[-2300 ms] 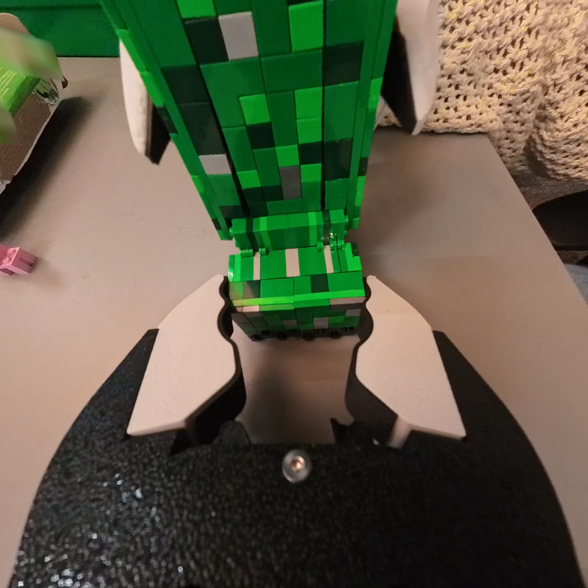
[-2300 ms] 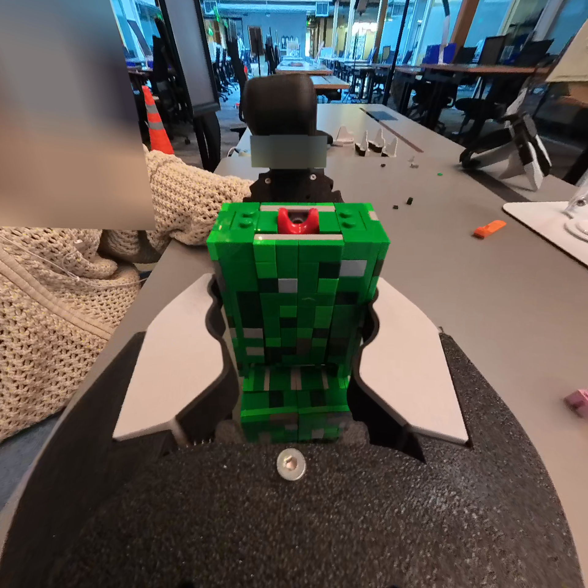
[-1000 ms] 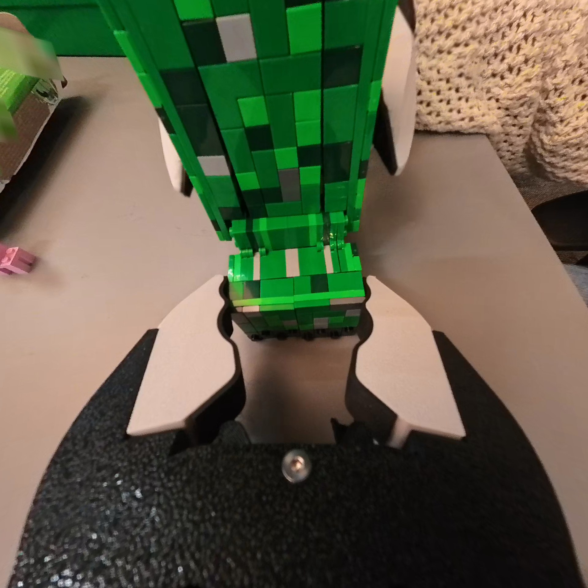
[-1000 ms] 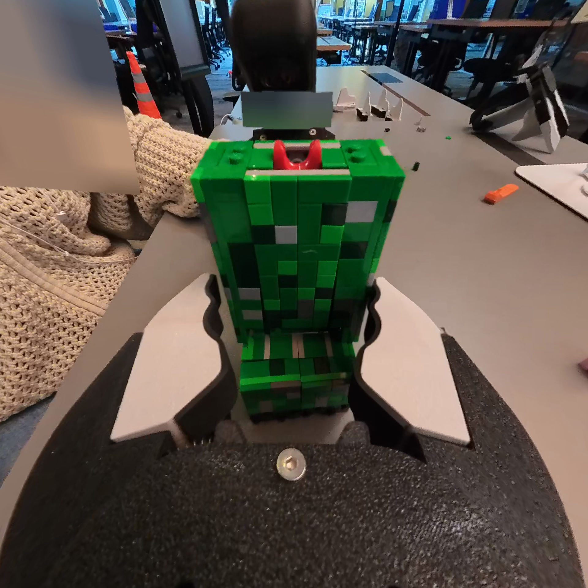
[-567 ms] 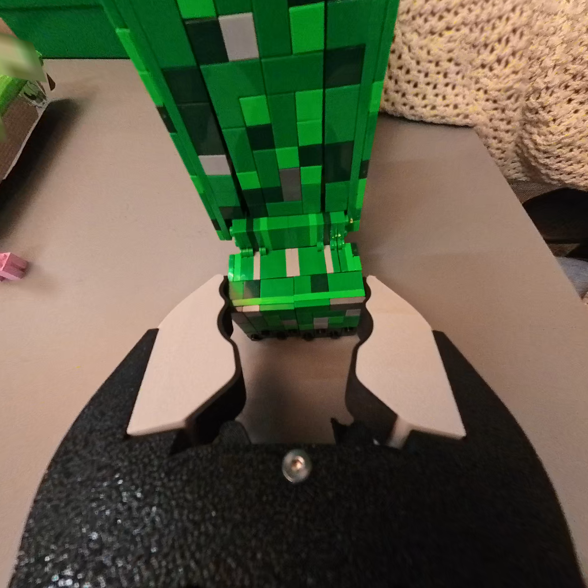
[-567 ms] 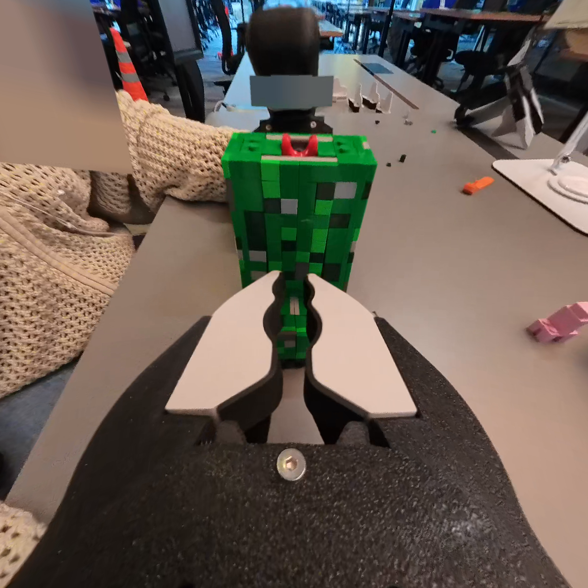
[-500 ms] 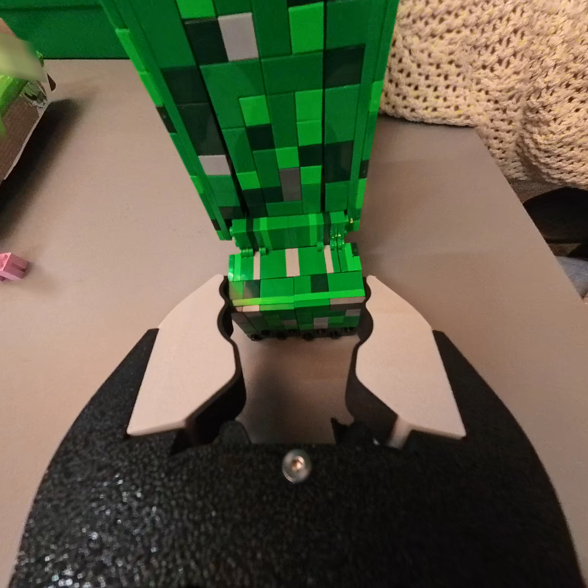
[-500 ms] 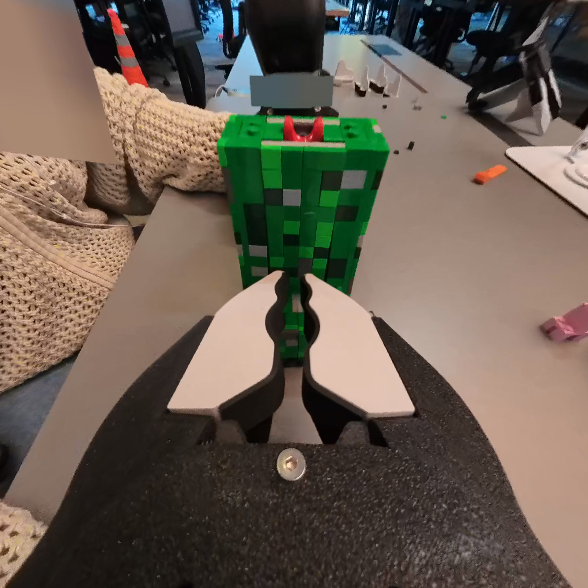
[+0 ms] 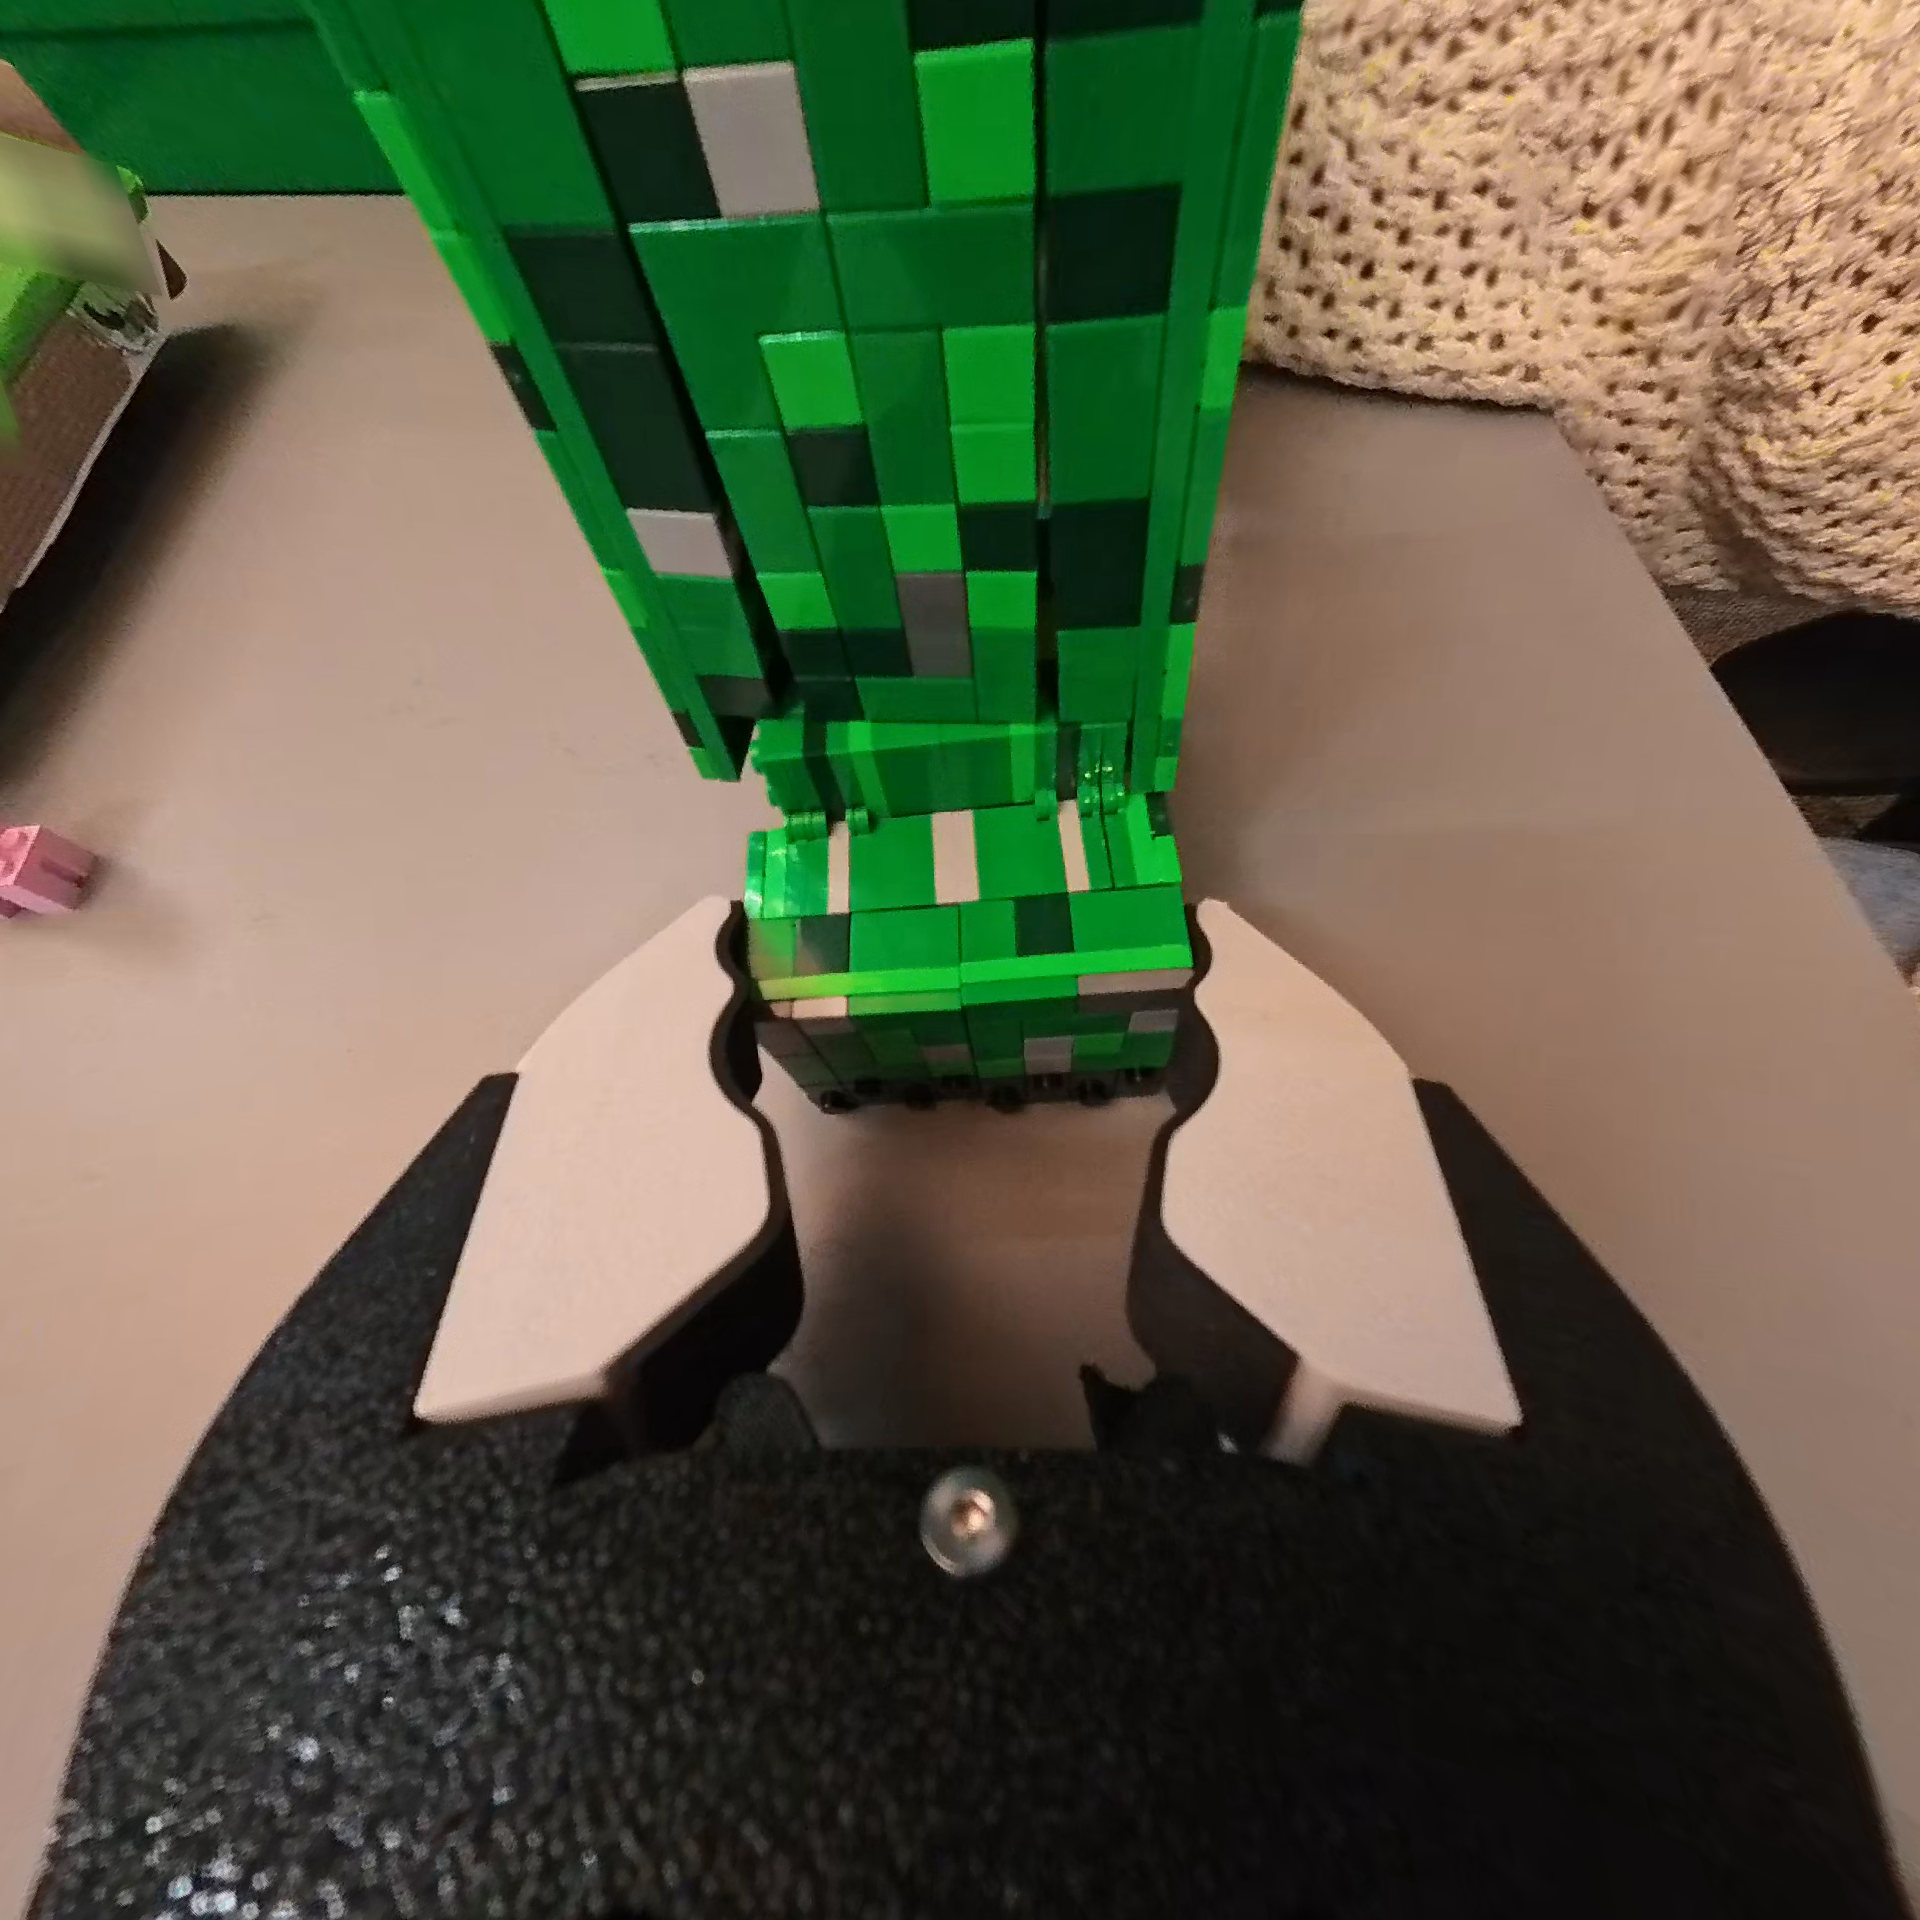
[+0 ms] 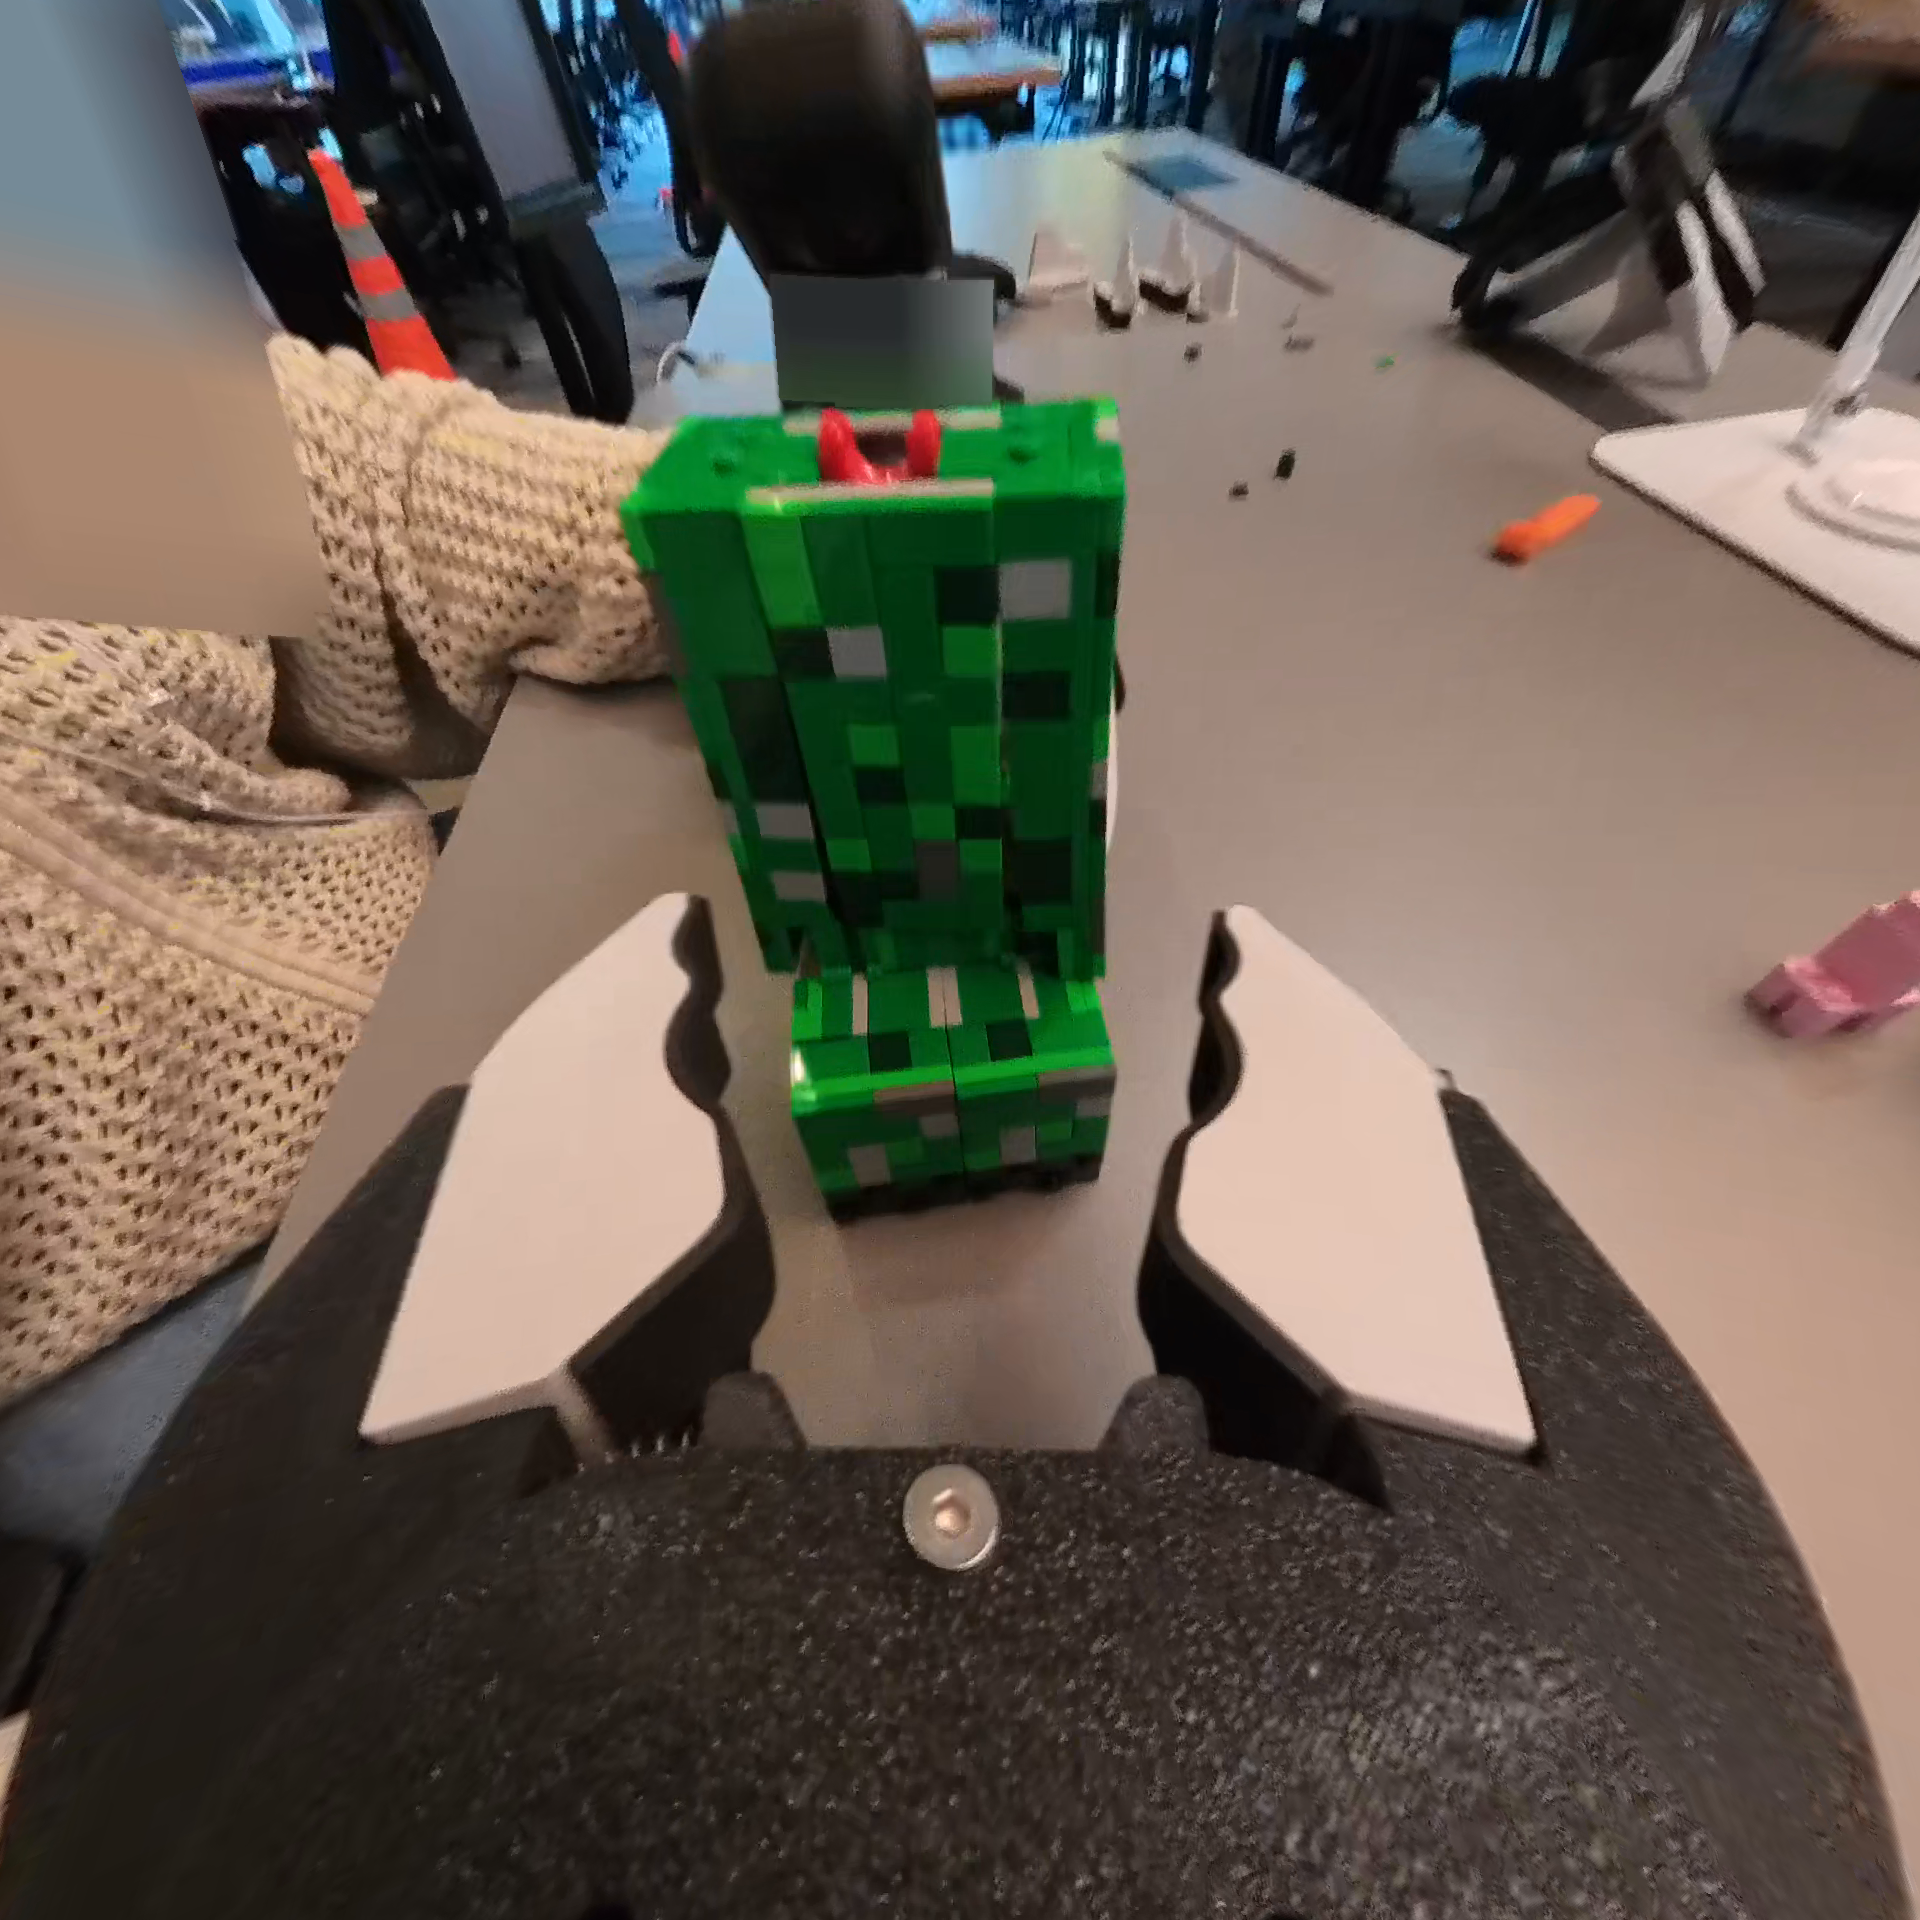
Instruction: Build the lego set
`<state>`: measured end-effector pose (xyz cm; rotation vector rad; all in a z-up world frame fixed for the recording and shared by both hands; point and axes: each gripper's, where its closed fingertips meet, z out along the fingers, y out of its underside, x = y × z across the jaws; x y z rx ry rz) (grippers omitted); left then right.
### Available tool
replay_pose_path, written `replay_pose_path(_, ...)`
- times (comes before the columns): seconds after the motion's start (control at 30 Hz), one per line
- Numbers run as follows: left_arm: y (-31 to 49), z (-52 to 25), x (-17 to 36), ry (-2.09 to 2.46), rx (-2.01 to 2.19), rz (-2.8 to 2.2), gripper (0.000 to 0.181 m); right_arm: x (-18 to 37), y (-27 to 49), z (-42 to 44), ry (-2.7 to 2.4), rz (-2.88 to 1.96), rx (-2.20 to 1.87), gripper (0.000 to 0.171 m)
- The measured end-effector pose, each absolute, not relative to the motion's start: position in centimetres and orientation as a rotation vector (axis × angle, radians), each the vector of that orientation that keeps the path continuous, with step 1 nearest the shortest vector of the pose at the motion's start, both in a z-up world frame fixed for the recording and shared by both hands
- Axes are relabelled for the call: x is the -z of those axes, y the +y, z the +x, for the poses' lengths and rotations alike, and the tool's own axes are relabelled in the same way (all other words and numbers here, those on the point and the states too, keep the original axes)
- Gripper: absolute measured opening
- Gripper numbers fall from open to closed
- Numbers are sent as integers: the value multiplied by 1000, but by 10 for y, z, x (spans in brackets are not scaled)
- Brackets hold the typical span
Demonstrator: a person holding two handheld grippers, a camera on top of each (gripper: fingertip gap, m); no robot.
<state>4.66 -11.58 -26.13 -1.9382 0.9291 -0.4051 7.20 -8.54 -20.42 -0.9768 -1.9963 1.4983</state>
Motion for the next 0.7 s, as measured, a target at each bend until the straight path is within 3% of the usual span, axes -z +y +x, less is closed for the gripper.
replay_pose_path(0.2,-116,47,261,925,401,-1940,76,200,-113,49,-1940,-908,-1439,109)
replay_pose_path(0.33,-116,47,261,923,397,-1940,76,202,-118,40,-1935,-875,-1383,90)
replay_pose_path(0.7,-116,47,260,917,408,-1946,76,199,-117,45,-1994,-762,-1553,84)
